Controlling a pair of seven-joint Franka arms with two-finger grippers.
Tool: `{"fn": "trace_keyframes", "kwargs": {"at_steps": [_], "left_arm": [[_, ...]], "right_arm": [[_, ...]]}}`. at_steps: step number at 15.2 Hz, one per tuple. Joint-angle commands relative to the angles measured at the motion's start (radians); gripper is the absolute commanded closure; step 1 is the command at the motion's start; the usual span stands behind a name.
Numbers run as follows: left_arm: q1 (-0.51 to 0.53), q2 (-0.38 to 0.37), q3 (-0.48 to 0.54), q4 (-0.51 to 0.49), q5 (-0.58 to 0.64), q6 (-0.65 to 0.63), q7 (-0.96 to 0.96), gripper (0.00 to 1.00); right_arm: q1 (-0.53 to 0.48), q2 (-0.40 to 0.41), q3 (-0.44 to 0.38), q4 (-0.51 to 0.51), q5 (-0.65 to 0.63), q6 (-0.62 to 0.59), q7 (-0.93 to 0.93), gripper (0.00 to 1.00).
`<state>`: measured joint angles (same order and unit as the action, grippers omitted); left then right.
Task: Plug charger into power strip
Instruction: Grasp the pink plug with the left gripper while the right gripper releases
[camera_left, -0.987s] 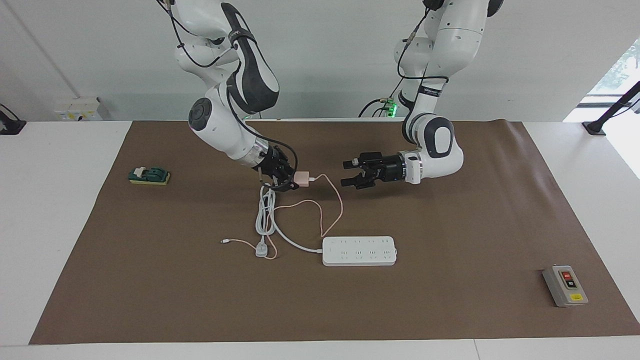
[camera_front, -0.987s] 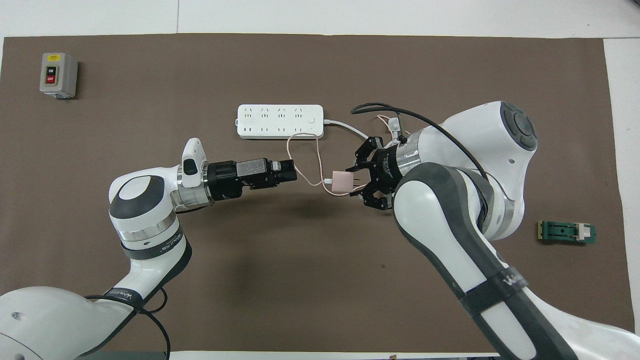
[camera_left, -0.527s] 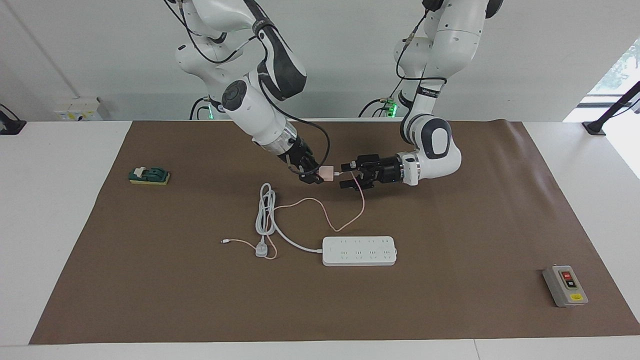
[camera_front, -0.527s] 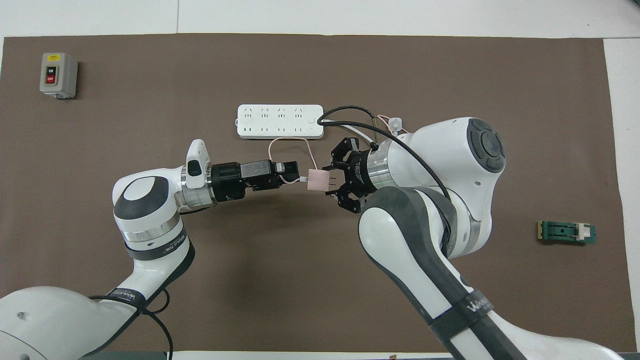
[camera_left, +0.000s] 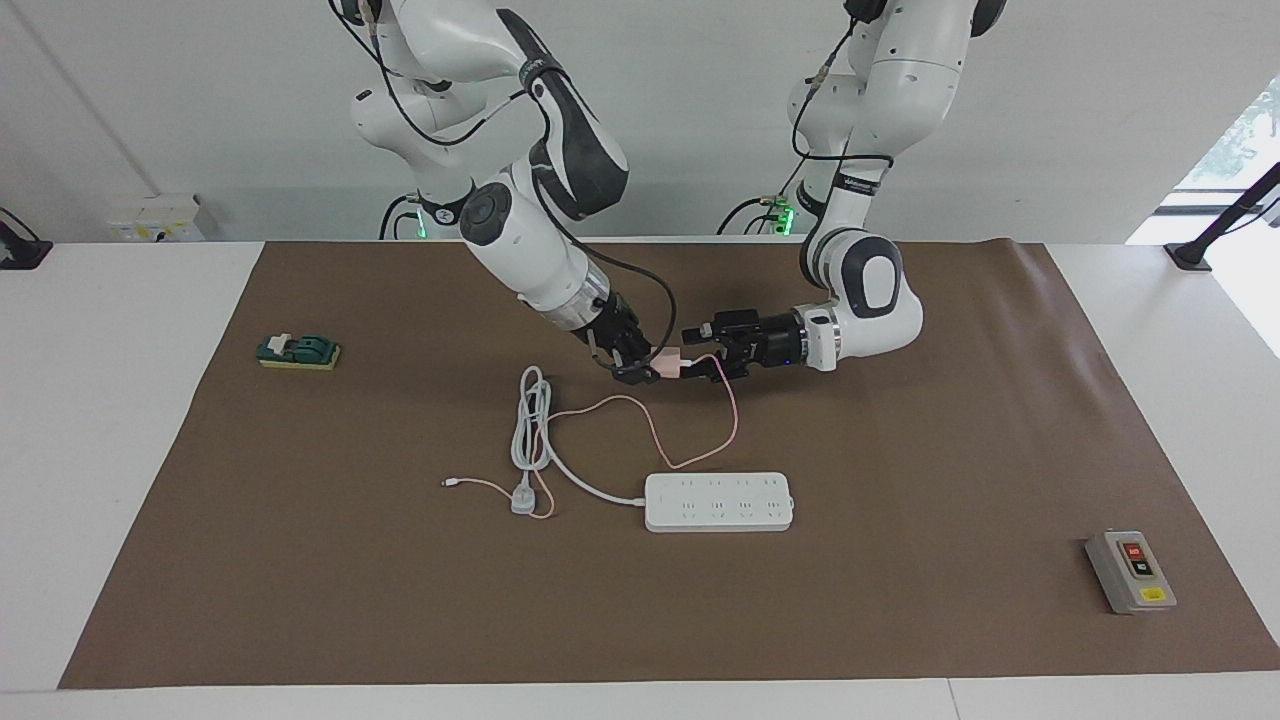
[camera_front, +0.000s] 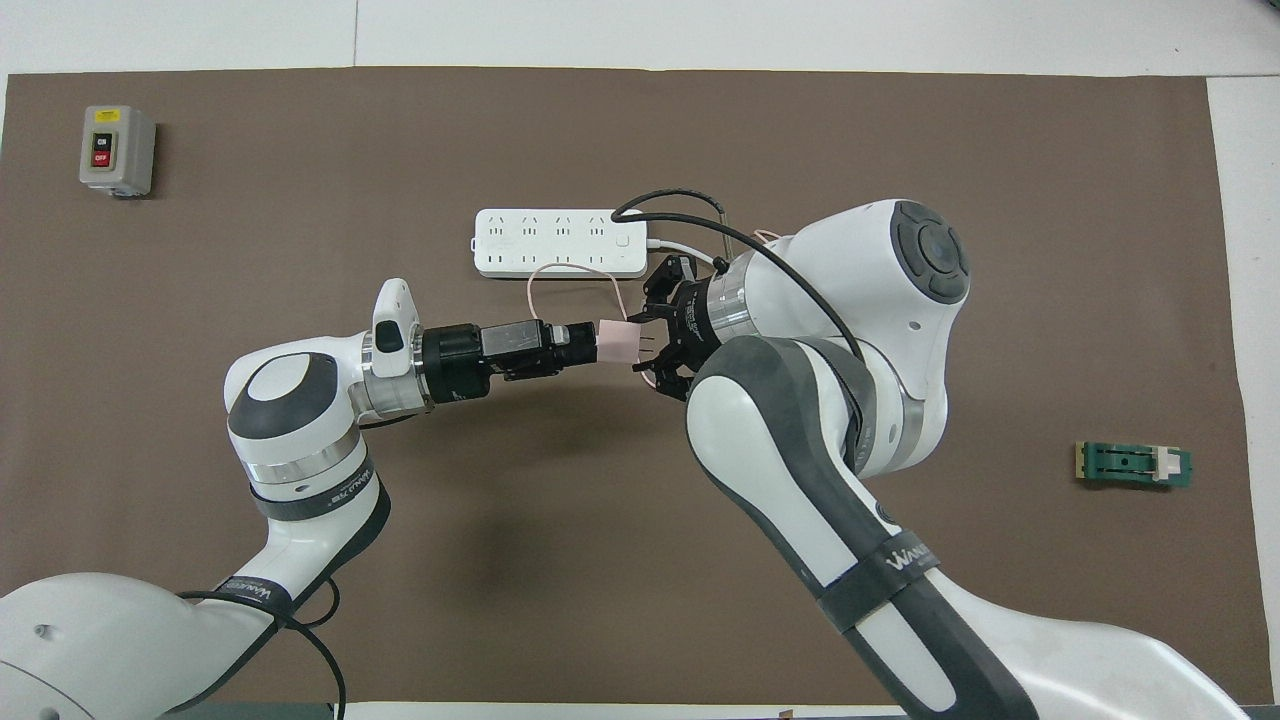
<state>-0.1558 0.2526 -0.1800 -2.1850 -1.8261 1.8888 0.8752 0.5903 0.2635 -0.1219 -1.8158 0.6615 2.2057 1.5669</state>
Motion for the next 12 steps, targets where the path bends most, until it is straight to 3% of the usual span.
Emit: {"fn": "trace_keyframes", "kwargs": {"at_steps": [1,6,7,8,10,12], "left_arm": [[-0.024,0.017,0.014,0.014,-0.019,0.012,0.041,0.00],[-0.025,0.027,0.014,0.014,-0.019,0.018,0.042,0.00],[-0.025,0.027,0.014,0.014,-0.019,0.018,0.042,0.04],[-0.025,0.027,0.016,0.014,-0.018,0.016,0.045,0.15],[-0.024,0.027,0.016,0.014,-0.018,0.018,0.060,0.60],[-0.025,0.027,0.016,0.014,-0.018,0.019,0.105,0.94]], "right_arm": [[0.008,0.010,0.001,0.020,0.020,0.012,0.034,0.80],[0.031,0.011,0.001,0.016,0.020,0.026,0.042,0.80],[0.031,0.011,0.001,0.016,0.020,0.026,0.042,0.80],[0.031,0.011,0.001,0.016,0.020,0.026,0.042,0.80],[0.031,0.011,0.001,0.016,0.020,0.026,0.042,0.80],[0.031,0.011,0.001,0.016,0.020,0.028,0.041,0.80]]}}
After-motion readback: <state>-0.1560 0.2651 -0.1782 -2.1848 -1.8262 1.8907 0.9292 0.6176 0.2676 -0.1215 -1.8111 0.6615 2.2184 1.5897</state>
